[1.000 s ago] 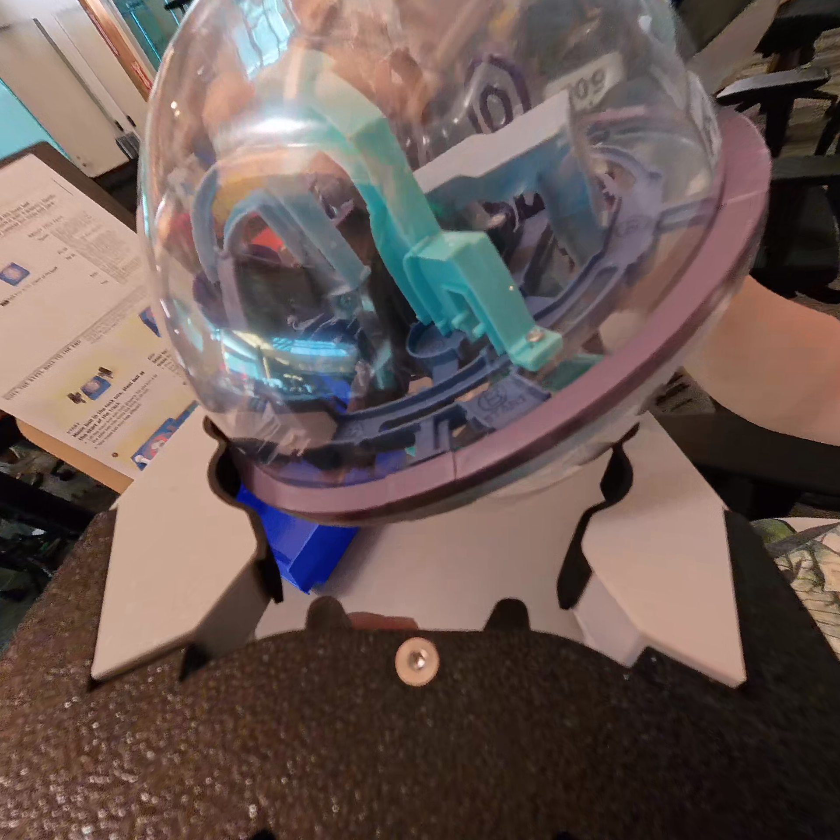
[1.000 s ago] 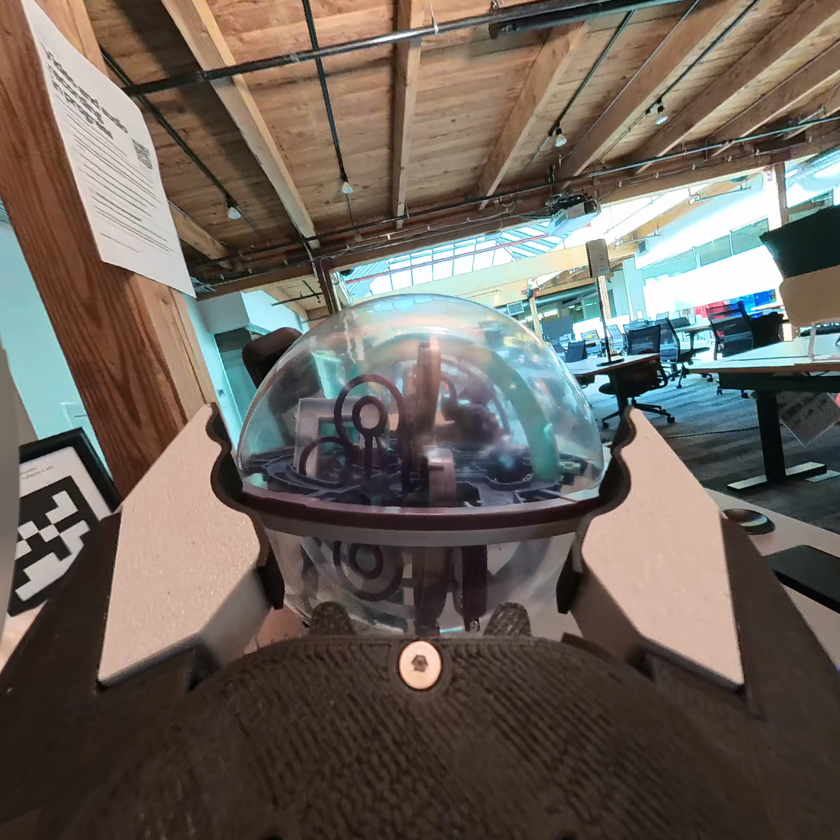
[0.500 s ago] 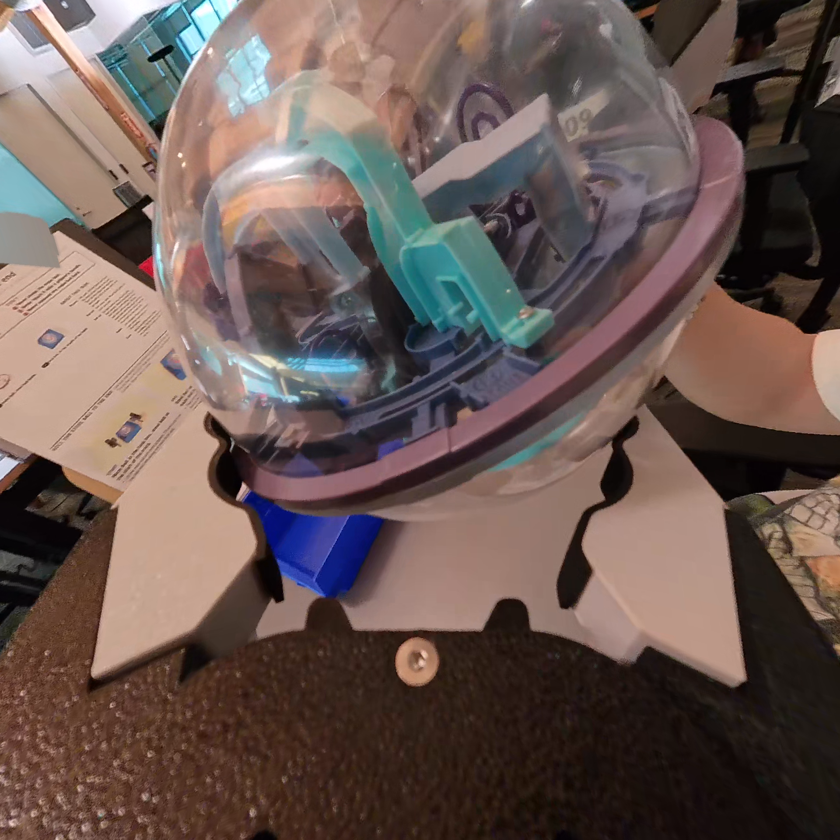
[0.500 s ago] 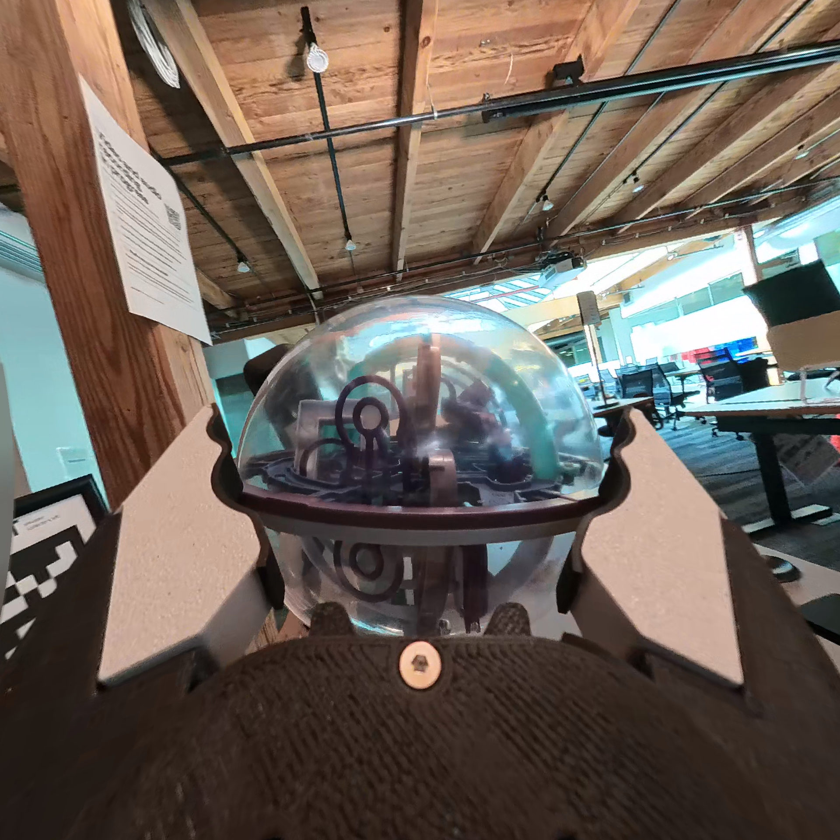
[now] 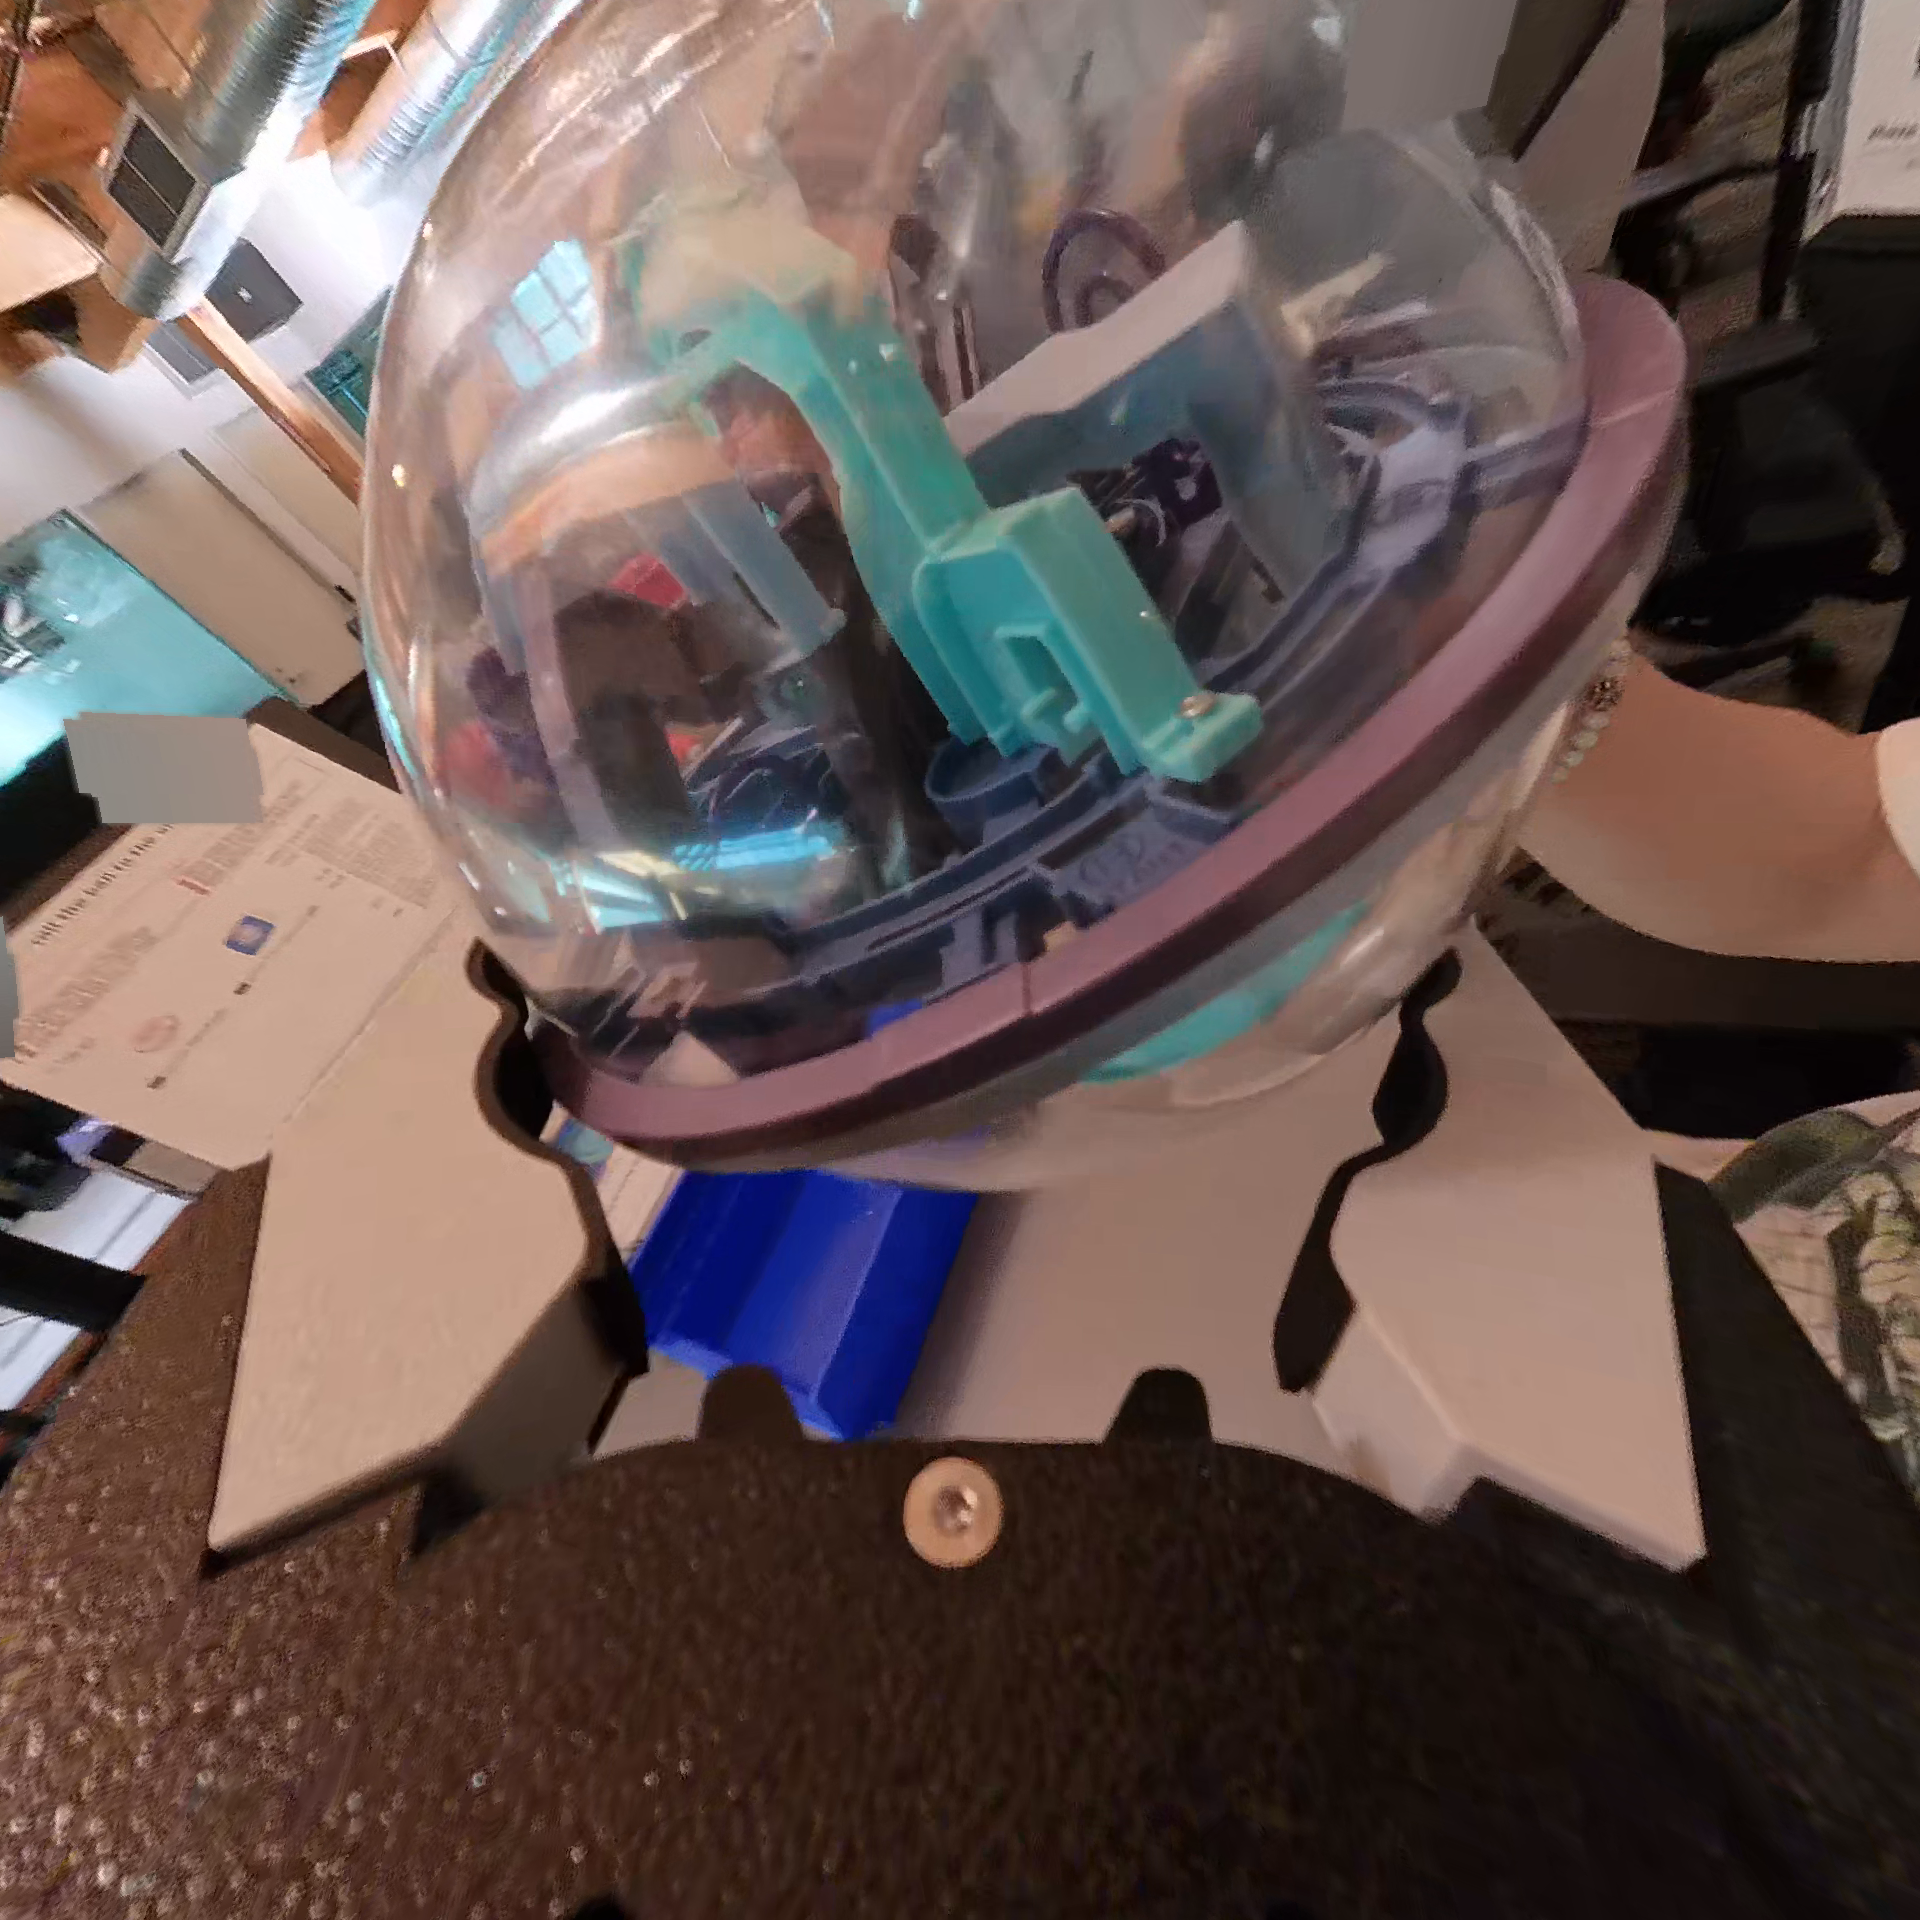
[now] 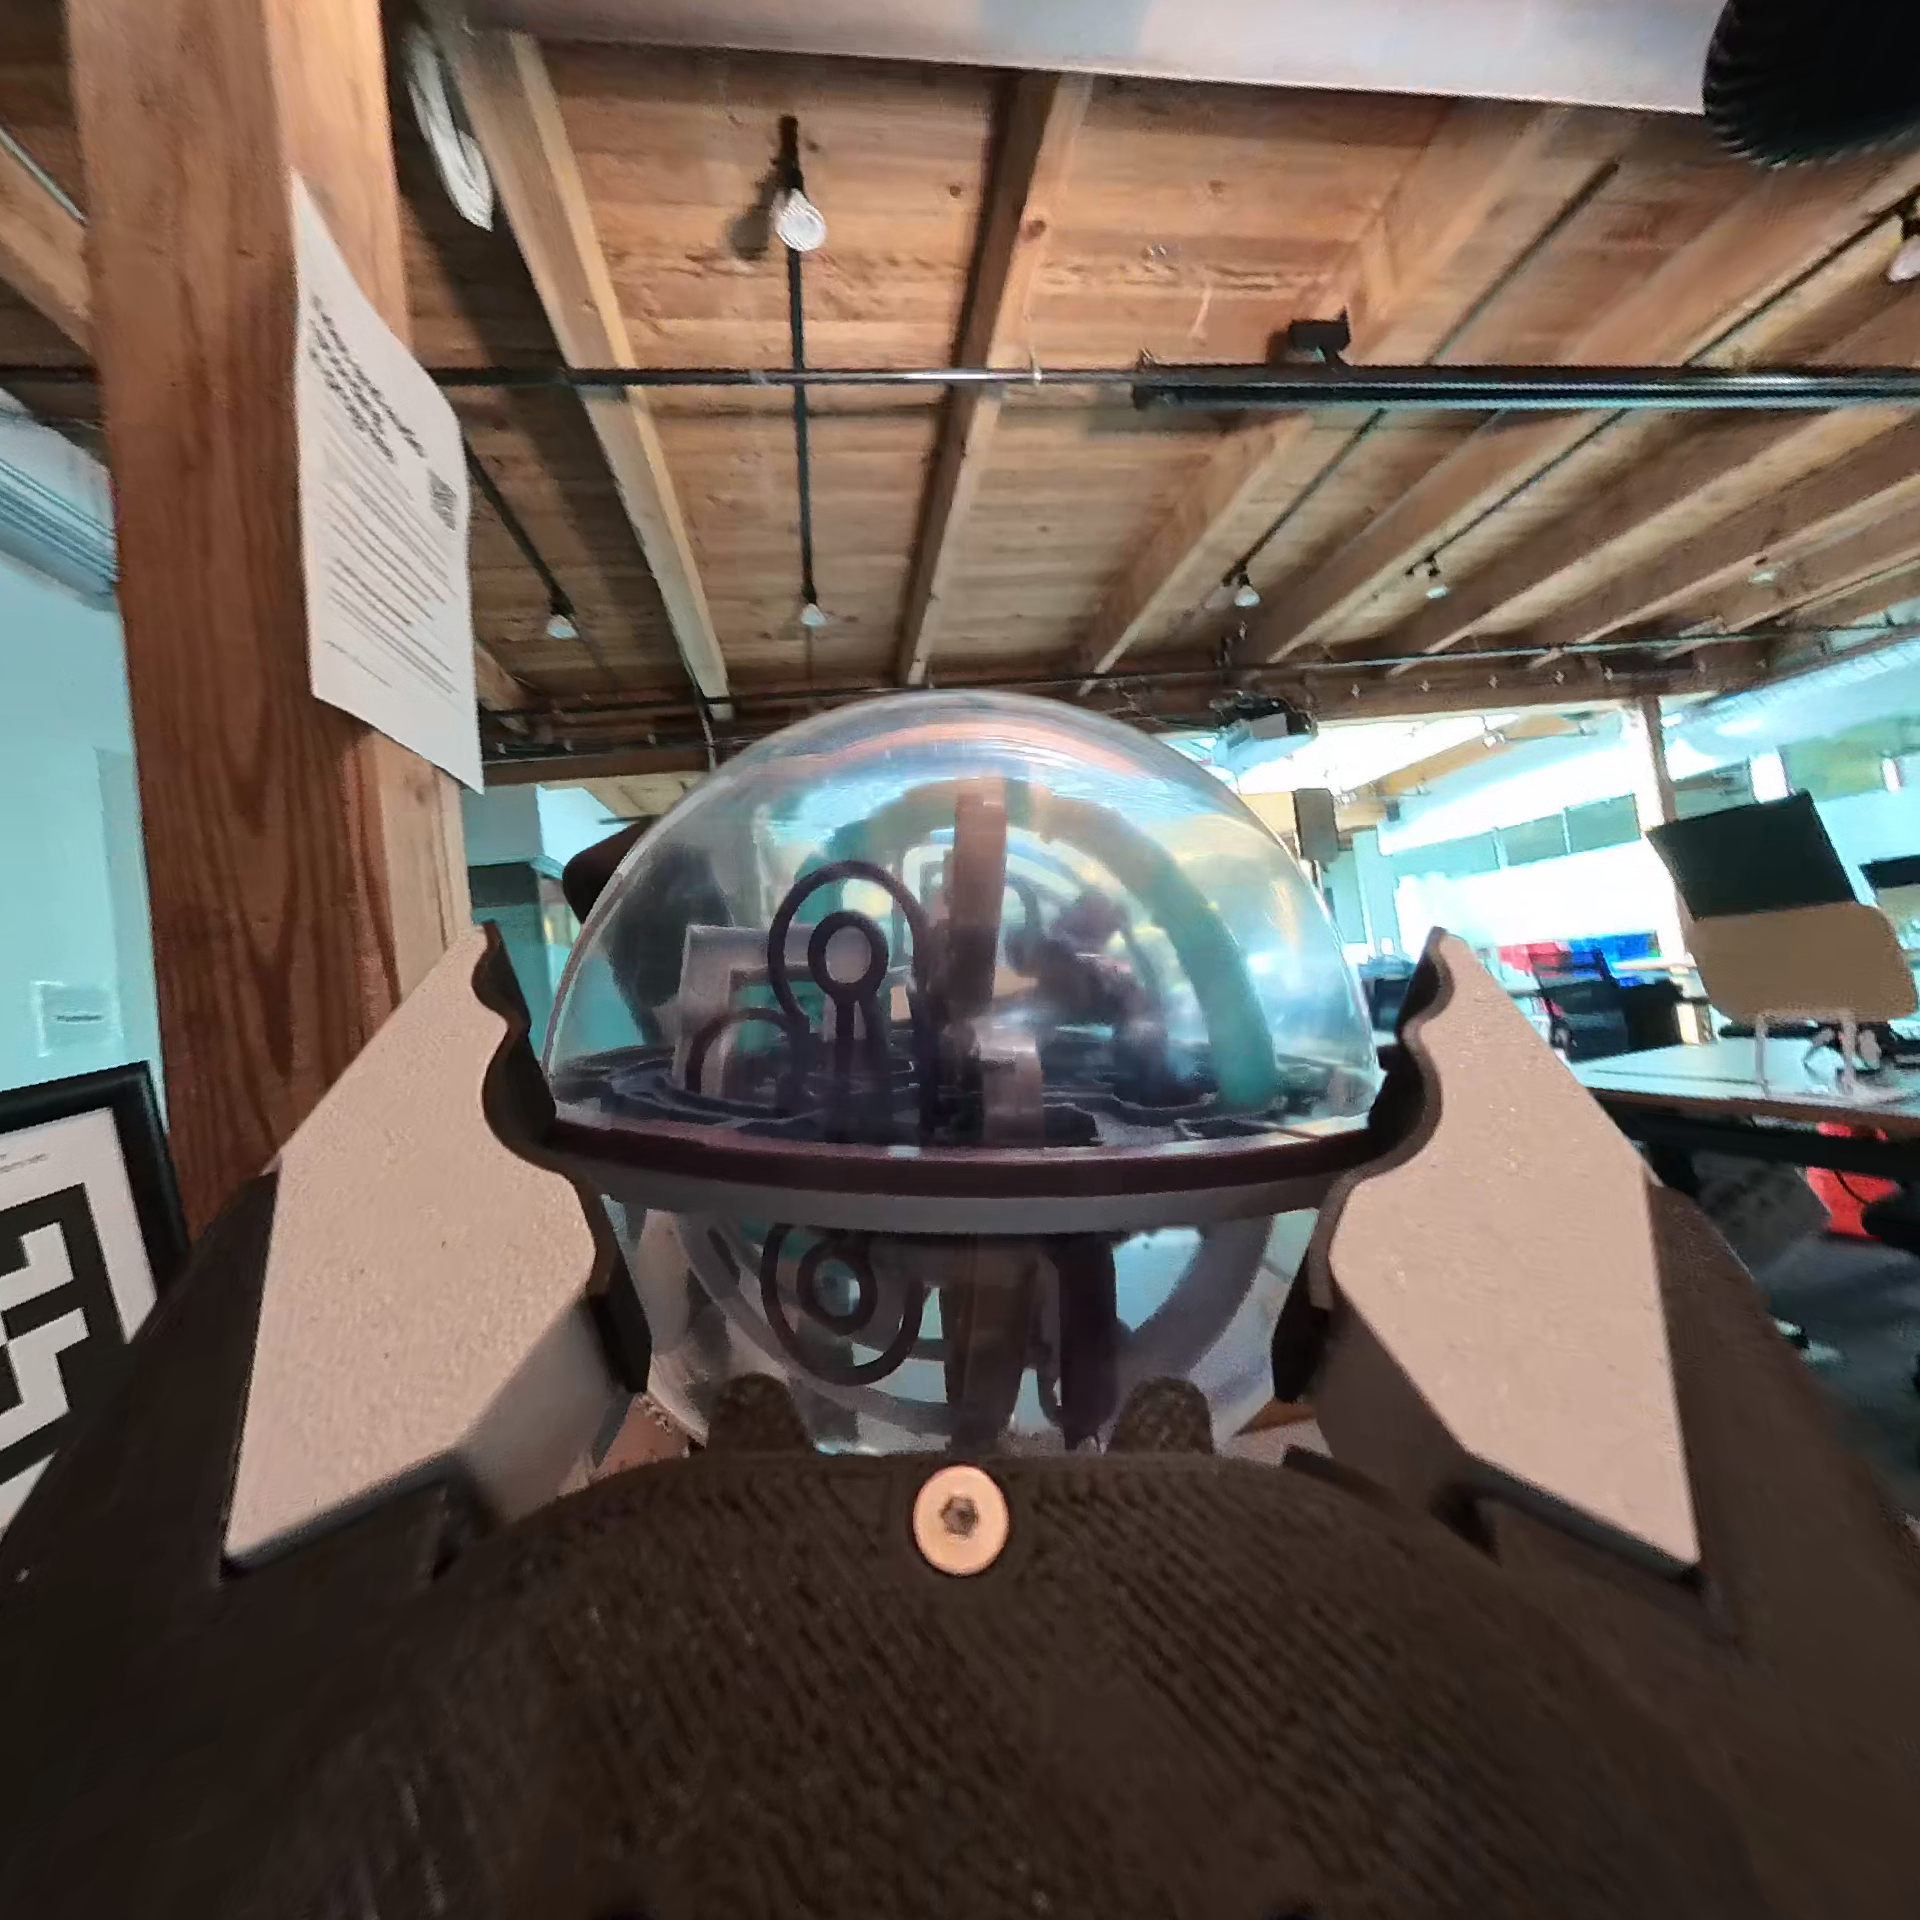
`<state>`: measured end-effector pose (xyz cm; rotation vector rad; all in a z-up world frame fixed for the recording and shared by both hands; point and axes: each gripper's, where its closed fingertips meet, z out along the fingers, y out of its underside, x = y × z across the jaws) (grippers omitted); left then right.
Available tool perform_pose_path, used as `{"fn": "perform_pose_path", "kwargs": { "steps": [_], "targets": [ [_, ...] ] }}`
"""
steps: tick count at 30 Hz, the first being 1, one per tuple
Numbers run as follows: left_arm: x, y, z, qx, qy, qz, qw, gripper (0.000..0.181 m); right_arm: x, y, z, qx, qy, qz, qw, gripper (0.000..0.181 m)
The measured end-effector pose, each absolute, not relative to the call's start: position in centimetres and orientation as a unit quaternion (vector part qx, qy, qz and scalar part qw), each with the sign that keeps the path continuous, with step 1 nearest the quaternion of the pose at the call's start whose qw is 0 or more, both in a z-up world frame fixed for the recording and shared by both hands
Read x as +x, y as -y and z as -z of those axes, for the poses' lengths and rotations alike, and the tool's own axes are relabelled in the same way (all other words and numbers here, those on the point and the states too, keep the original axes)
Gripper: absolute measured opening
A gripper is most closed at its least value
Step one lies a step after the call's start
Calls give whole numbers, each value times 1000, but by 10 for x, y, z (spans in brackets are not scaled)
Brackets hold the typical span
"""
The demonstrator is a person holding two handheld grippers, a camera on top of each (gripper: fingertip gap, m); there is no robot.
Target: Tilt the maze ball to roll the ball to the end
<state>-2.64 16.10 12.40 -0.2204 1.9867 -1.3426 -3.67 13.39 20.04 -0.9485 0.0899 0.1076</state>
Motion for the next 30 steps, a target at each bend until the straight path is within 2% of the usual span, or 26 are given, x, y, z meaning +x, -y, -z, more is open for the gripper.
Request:
{"fn": "perform_pose_path", "kwargs": {
  "steps": [7,13,20,30],
  "targets": [
    [-29,-165,-142,-46,-785,437,437,158,-52,-122,-216,-383,51,-28,922,158],
    [-35,-162,-156,-46,-795,354,491,158,-56,-104,-222,-307,105,-75,943,156],
    [-35,-165,-155,-89,-821,289,485,158,-45,-95,-220,-230,91,-135,959,156],
    [-22,-180,-124,-174,-862,239,412,158,-13,-104,-195,-202,-3,-197,959,149]
  ]
}}
